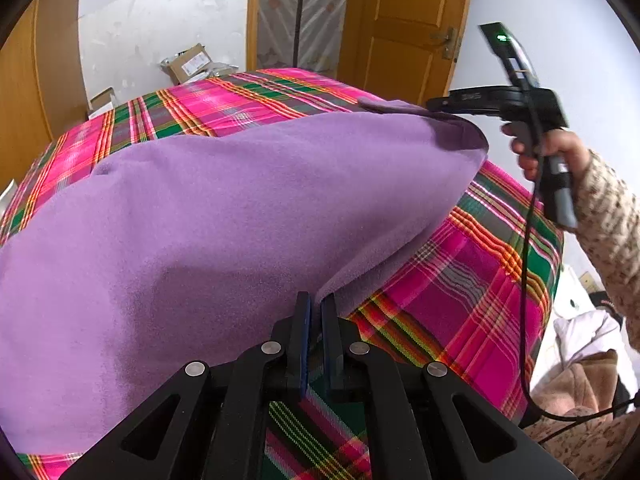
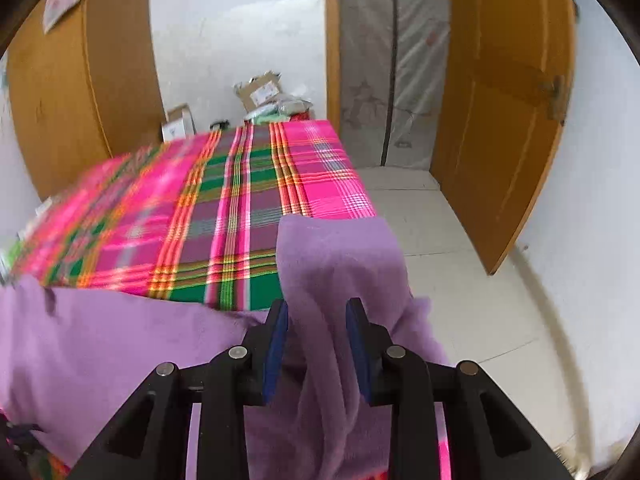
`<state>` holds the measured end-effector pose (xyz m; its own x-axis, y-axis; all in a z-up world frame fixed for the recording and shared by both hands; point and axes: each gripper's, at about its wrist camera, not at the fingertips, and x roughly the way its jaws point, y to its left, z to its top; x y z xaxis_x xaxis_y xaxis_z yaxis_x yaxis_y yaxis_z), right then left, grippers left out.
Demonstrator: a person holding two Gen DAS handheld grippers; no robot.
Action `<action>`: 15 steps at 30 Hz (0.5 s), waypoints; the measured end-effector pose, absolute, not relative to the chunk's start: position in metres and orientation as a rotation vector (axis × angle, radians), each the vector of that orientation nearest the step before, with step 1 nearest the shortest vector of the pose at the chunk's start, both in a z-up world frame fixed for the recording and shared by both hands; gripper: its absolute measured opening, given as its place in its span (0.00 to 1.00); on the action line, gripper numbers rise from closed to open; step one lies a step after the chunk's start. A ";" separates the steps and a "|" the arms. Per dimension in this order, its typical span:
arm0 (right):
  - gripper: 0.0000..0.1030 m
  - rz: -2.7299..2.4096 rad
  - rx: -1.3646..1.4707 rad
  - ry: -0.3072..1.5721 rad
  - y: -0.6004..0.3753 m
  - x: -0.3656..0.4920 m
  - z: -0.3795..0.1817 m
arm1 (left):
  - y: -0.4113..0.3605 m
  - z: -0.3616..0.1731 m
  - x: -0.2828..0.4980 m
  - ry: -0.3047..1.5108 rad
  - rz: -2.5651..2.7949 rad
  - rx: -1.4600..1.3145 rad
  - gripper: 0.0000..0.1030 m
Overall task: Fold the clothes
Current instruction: 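Lift the cloth fold with the right tool while the left tool holds its corner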
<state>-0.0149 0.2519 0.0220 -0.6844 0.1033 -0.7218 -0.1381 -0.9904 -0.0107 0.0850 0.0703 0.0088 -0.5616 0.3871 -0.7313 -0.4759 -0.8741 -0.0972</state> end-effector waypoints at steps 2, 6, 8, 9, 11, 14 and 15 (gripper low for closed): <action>0.30 2.771 -1.258 0.020 0.247 -0.025 0.017 | 0.070 0.009 0.085 0.154 2.407 -1.089 0.04; 0.28 2.714 -1.286 -0.074 0.241 -0.036 0.014 | 0.071 0.009 0.083 0.150 2.404 -1.091 0.04; 0.13 2.691 -1.301 -0.099 0.240 -0.039 0.013 | 0.070 0.009 0.083 0.150 2.406 -1.092 0.04; 0.04 2.684 -1.294 -0.106 0.241 -0.039 0.014 | 0.070 0.009 0.083 0.150 2.406 -1.093 0.04; 0.03 2.685 -1.259 -0.061 0.249 -0.035 0.019 | 0.071 0.009 0.083 0.150 2.407 -1.095 0.04; 0.03 2.700 -1.174 0.088 0.270 -0.022 0.030 | 0.071 0.009 0.083 0.149 2.408 -1.096 0.04; 0.03 2.698 -1.145 0.143 0.279 -0.016 0.034 | 0.071 0.009 0.083 0.147 2.408 -1.097 0.04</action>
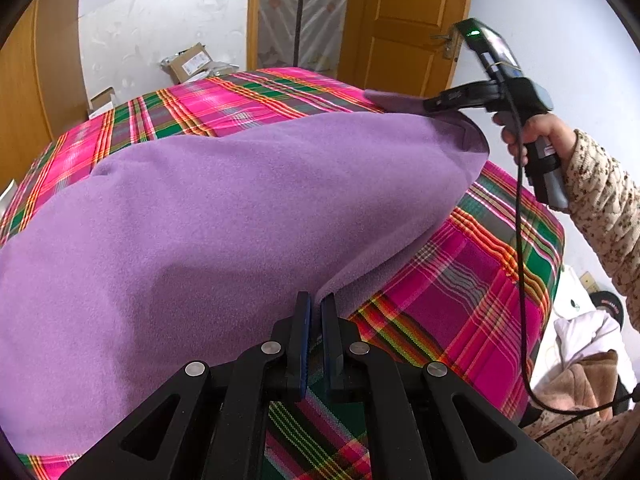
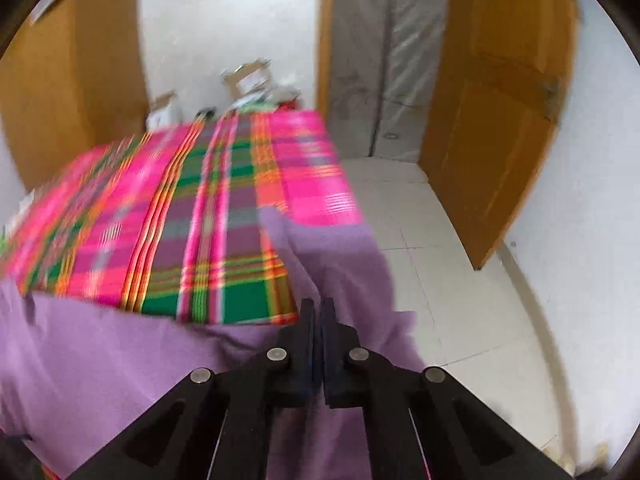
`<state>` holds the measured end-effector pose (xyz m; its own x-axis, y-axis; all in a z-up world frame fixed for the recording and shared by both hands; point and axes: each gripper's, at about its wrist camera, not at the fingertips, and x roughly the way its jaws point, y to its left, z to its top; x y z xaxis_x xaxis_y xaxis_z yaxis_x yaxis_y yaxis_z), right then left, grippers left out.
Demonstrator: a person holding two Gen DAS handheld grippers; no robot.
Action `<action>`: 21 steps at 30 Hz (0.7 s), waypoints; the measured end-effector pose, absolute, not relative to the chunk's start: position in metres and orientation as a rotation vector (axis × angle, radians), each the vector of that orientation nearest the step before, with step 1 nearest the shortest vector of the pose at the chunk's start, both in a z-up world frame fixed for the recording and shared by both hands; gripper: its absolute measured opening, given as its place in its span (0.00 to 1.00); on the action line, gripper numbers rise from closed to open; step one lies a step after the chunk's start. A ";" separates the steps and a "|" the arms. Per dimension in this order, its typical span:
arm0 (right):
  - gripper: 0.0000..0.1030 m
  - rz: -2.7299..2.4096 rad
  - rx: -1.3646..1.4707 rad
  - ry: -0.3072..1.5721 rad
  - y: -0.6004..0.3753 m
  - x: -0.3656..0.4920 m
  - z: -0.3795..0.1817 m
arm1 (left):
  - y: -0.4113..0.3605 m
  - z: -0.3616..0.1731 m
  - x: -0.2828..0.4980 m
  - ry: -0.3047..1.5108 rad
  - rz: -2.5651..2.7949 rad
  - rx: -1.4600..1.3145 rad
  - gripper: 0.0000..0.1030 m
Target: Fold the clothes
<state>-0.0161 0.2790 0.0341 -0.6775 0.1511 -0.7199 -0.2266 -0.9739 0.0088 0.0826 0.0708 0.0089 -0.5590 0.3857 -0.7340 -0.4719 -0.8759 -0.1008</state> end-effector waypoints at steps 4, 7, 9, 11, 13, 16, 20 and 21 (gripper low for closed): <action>0.03 2.680 -1.027 0.377 0.316 0.013 0.041 | 0.069 0.009 0.082 0.123 2.411 -1.097 0.04; 0.03 2.667 -0.942 0.526 0.340 0.036 0.035 | 0.069 0.008 0.083 0.122 2.413 -1.094 0.04; 0.03 2.643 -0.926 0.658 0.356 0.048 0.023 | 0.070 0.008 0.084 0.129 2.414 -1.094 0.04; 0.03 2.617 -0.922 0.747 0.367 0.057 0.013 | 0.070 0.008 0.084 0.134 2.414 -1.097 0.04; 0.03 2.591 -0.938 0.798 0.374 0.063 0.002 | 0.071 0.008 0.084 0.138 2.414 -1.098 0.04; 0.03 2.556 -0.957 0.901 0.384 0.069 -0.012 | 0.071 0.008 0.083 0.138 2.414 -1.101 0.05; 0.03 2.511 -0.958 1.044 0.396 0.081 -0.027 | 0.071 0.009 0.083 0.133 2.416 -1.101 0.05; 0.03 2.500 -0.976 1.053 0.398 0.083 -0.030 | 0.071 0.009 0.084 0.129 2.416 -1.101 0.05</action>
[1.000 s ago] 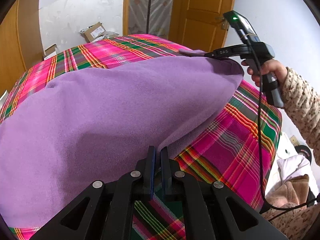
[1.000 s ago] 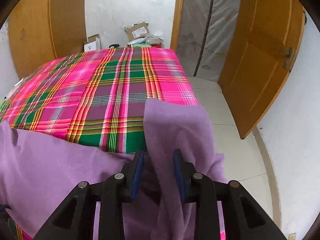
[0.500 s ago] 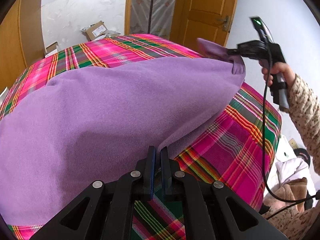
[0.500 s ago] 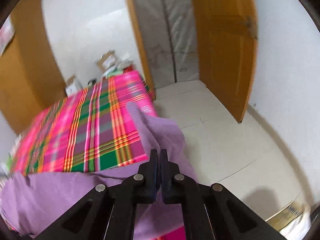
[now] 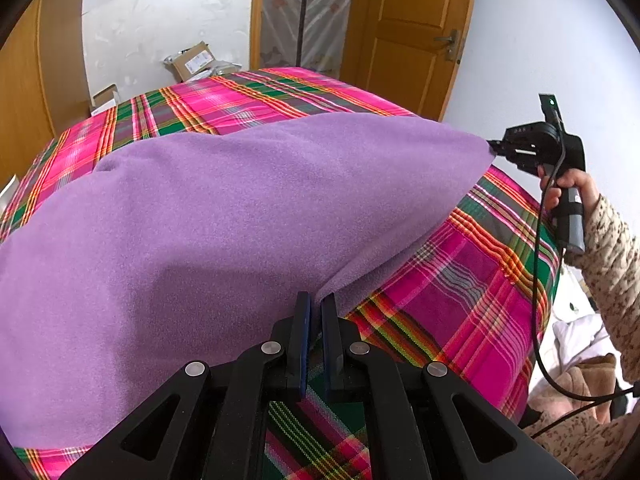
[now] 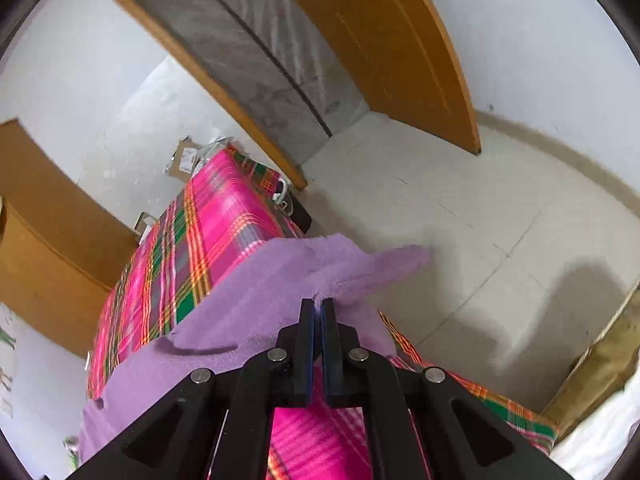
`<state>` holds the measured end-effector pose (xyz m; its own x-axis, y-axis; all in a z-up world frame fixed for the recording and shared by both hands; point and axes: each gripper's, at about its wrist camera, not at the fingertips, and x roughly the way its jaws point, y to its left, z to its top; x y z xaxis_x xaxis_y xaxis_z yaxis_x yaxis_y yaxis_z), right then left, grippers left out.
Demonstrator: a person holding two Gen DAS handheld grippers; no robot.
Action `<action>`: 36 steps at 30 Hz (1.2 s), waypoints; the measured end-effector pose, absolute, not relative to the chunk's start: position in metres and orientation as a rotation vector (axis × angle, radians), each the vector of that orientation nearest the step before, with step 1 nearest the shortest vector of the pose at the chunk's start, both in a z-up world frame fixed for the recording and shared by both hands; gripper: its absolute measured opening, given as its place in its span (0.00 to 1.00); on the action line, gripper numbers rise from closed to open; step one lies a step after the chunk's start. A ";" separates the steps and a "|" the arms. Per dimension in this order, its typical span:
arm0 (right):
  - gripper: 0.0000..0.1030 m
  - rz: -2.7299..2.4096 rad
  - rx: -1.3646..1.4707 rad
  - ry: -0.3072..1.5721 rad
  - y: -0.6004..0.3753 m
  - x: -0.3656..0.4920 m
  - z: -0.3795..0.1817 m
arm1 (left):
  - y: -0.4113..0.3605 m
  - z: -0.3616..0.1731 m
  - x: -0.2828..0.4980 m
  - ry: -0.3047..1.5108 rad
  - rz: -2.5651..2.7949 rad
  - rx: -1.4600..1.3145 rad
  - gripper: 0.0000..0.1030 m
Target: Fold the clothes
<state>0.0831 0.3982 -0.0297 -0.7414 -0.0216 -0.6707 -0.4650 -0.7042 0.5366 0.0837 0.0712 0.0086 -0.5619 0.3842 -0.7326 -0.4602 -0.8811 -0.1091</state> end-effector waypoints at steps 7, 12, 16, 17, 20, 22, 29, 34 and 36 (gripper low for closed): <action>0.09 2.422 -0.955 0.968 0.402 0.095 -0.018 | 0.069 0.008 0.085 0.116 2.411 -1.098 0.05; 0.30 2.555 -0.904 0.886 0.386 0.078 -0.002 | 0.066 0.007 0.085 0.092 2.407 -1.091 0.05; 0.38 2.590 -1.022 0.868 0.374 0.042 -0.006 | 0.063 0.006 0.084 0.058 2.397 -1.090 0.05; 0.38 2.585 -1.058 0.862 0.372 0.032 -0.008 | 0.063 0.006 0.083 0.058 2.395 -1.090 0.05; 0.40 2.562 -1.115 0.832 0.368 0.013 -0.011 | 0.062 0.006 0.083 0.056 2.386 -1.087 0.04; 0.41 2.548 -1.134 0.791 0.365 0.004 -0.012 | 0.061 0.006 0.082 0.047 2.380 -1.086 0.04; 0.09 2.499 -1.158 0.686 0.356 -0.010 -0.006 | 0.057 0.006 0.082 0.005 2.356 -1.081 0.04; 0.05 2.501 -1.056 0.609 0.355 -0.009 0.012 | 0.056 0.007 0.082 -0.005 2.347 -1.081 0.05; 0.05 2.500 -1.030 0.603 0.356 -0.014 0.018 | 0.054 0.008 0.082 -0.007 2.347 -1.080 0.05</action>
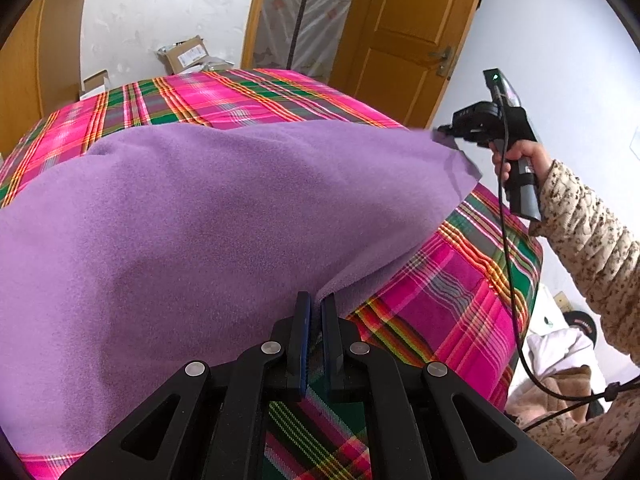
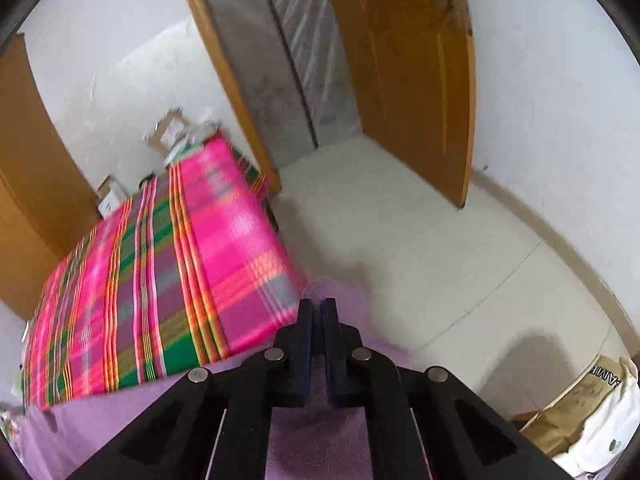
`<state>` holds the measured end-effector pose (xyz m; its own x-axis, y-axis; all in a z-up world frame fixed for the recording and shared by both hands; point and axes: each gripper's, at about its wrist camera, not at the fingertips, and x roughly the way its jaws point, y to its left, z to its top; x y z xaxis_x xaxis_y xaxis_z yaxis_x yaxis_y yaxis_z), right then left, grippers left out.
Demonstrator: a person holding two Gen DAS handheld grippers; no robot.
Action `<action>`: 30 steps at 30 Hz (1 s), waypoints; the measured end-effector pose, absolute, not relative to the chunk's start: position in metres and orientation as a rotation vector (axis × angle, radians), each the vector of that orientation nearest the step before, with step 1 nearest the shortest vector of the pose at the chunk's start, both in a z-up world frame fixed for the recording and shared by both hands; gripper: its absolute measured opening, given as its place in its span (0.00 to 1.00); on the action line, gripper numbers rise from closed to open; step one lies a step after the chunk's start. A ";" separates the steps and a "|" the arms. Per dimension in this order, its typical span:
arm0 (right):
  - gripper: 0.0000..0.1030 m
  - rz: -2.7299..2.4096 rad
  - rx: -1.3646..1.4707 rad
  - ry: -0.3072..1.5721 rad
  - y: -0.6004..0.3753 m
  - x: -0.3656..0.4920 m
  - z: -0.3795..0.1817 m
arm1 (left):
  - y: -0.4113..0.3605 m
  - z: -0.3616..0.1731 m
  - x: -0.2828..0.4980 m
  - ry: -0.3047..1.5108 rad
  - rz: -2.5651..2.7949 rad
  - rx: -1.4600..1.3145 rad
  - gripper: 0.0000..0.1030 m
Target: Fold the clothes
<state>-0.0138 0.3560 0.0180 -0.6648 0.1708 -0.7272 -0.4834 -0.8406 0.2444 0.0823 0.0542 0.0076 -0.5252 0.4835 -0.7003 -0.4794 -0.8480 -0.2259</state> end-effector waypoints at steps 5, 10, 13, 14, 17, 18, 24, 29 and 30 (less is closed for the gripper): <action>0.05 2.433 -1.103 0.552 0.355 -0.037 0.006 | 0.053 0.008 0.082 -0.014 2.336 -1.076 0.05; 0.08 2.376 -1.135 0.578 0.361 -0.045 -0.010 | 0.053 0.008 0.082 -0.024 2.329 -1.079 0.05; 0.19 2.361 -1.124 0.627 0.367 -0.038 -0.006 | 0.053 0.008 0.081 -0.026 2.327 -1.079 0.05; 0.26 2.360 -1.114 0.640 0.368 -0.033 -0.003 | 0.052 0.007 0.080 -0.030 2.327 -1.081 0.05; 0.30 2.408 -1.084 0.626 0.363 -0.015 0.004 | 0.052 0.008 0.081 -0.035 2.328 -1.084 0.06; 0.30 2.435 -1.081 0.604 0.358 -0.009 0.004 | 0.050 0.008 0.081 -0.042 2.326 -1.084 0.07; 0.30 2.506 -1.128 0.366 0.312 0.029 -0.005 | 0.049 0.007 0.086 -0.017 2.310 -1.086 0.10; 0.30 2.511 -1.057 0.397 0.293 0.053 0.008 | 0.045 0.007 0.091 -0.002 2.301 -1.098 0.10; 0.30 2.552 -1.050 0.394 0.285 0.056 0.013 | 0.044 0.007 0.092 0.004 2.299 -1.100 0.10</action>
